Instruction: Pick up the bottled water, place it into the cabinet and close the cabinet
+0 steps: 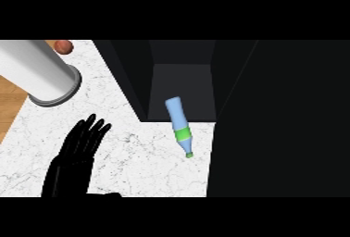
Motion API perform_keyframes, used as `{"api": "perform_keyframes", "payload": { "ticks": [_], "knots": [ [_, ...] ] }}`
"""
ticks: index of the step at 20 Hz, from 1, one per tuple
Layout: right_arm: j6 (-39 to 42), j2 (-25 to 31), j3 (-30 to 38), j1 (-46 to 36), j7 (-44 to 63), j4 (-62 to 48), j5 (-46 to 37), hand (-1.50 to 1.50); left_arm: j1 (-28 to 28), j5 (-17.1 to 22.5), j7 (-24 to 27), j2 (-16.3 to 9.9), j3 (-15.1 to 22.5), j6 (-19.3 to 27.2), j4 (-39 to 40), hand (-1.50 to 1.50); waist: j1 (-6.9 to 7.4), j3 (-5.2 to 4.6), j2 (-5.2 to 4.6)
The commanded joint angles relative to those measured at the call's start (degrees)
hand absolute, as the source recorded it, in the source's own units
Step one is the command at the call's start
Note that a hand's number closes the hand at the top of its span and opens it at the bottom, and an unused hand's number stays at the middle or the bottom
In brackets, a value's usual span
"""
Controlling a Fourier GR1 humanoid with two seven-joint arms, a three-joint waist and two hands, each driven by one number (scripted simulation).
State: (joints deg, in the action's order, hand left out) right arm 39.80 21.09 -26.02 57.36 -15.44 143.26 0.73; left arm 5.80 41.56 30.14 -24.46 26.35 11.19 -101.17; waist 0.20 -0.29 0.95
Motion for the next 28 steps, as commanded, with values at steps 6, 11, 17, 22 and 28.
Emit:
{"api": "perform_keyframes", "payload": {
  "ticks": [6,11,17,22,28],
  "knots": [
    [0.2,3.1,-9.1,-7.1,9.5,11.7,-11.5,1.5,7.8,5.7,-0.4,-6.5,-6.1,-5.2,-5.5,-1.5,1.99,-0.46,0.16],
    [-2.3,1.8,-15.5,-8.5,11.7,9.2,-8.8,1.5,10.5,7.9,0.5,-9.3,-9.8,-8.6,-6.7,-1.5,3.11,-0.59,-0.19],
    [-6.6,-1.0,-20.3,-8.5,11.3,6.1,-3.9,1.5,13.4,10.7,0.0,-12.3,-11.9,-13.6,-7.5,-1.5,5.27,-0.58,-1.07],
    [-7.9,-1.2,-20.9,-13.4,12.6,2.4,-3.6,1.5,13.9,11.5,0.0,-14.3,-13.4,-16.6,-7.6,-1.5,7.7,-0.58,-1.68],
    [-9.8,-1.3,-18.9,-19.4,16.0,0.5,-2.0,1.5,14.4,13.0,-0.4,-16.3,-15.0,-19.8,-7.6,-1.5,10.88,-0.71,-2.69]
  ]
}}
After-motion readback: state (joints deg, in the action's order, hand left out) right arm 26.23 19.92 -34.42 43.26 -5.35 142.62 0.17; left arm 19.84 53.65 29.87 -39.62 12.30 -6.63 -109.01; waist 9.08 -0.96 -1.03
